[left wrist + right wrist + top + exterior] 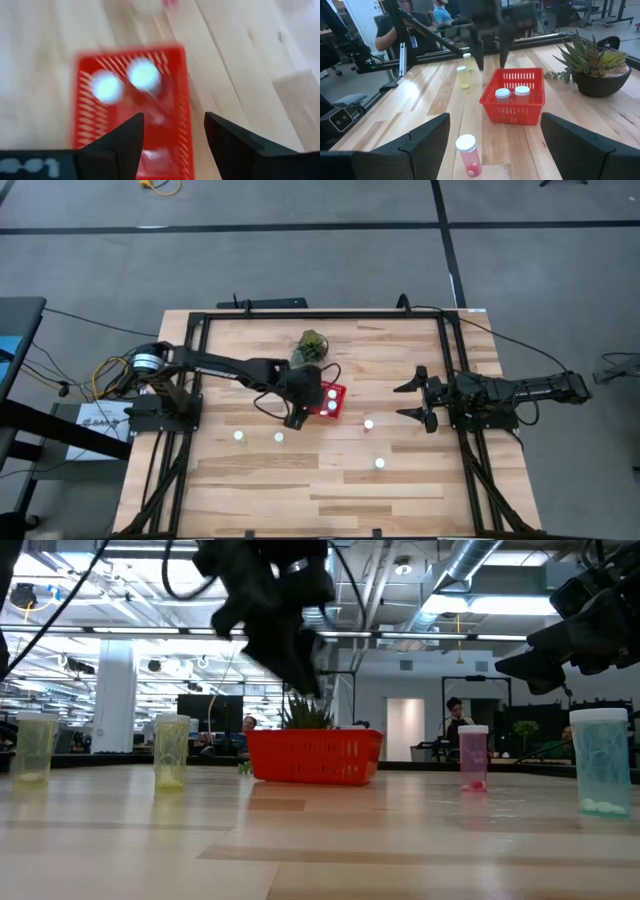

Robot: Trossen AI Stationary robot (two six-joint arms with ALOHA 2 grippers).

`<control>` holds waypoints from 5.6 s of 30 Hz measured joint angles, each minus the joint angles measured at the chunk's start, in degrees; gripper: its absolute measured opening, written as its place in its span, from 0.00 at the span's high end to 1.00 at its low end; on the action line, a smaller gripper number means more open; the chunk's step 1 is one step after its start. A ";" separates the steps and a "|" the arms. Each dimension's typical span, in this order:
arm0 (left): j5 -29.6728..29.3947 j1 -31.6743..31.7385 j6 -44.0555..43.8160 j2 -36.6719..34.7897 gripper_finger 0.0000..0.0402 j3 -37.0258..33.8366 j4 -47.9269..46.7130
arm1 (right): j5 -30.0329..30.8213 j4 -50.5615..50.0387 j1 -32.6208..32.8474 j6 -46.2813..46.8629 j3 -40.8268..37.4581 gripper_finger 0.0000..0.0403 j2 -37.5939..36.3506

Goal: Pick and place pill bottles into a basket
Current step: Put the right yellow medicine bottle into the red bin

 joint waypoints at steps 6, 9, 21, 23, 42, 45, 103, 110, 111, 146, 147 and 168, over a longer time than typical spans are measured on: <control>-2.09 -0.55 -2.62 -7.62 0.50 -0.47 -3.65 | 0.02 0.01 -0.01 0.01 -0.01 0.24 0.00; -5.43 -2.36 -4.78 -12.29 0.50 -3.59 -4.74 | 0.00 0.00 0.00 0.02 0.00 0.24 -0.02; -9.14 -14.20 -24.44 -24.95 0.50 -19.49 -5.09 | 0.02 0.01 0.00 0.02 0.00 0.24 -0.02; -9.18 -16.88 -26.53 -24.61 0.50 -20.61 -5.15 | 0.00 0.01 -0.01 0.00 0.00 0.24 -0.01; -11.94 -22.83 -30.13 -24.43 0.50 -30.59 7.30 | 0.00 0.01 -0.02 0.00 0.00 0.24 0.00; -12.05 -22.79 -29.96 -24.41 0.50 -31.51 7.64 | 0.00 0.02 -0.01 0.01 0.00 0.24 -0.01; -14.24 -16.60 -14.70 -20.32 0.68 -26.44 15.34 | 0.00 0.00 -0.02 0.00 -0.02 0.24 0.00; -14.39 -8.74 -5.38 -24.63 0.72 -22.97 18.43 | 0.00 0.00 -0.02 0.00 0.00 0.24 0.00; -13.72 -6.95 -4.60 -24.65 0.73 -22.72 19.40 | 0.00 0.02 0.00 0.02 0.00 0.24 0.00; -2.49 8.23 0.50 -4.73 0.72 -16.38 17.61 | 0.00 0.00 0.00 0.00 0.00 0.24 -0.02; -2.49 8.28 0.28 -4.73 0.72 -16.60 17.93 | 0.00 0.00 -0.02 0.00 -0.01 0.24 0.00; 4.76 10.06 -2.63 -4.26 0.72 -16.80 21.14 | 0.00 0.00 -0.02 0.01 -0.01 0.24 0.00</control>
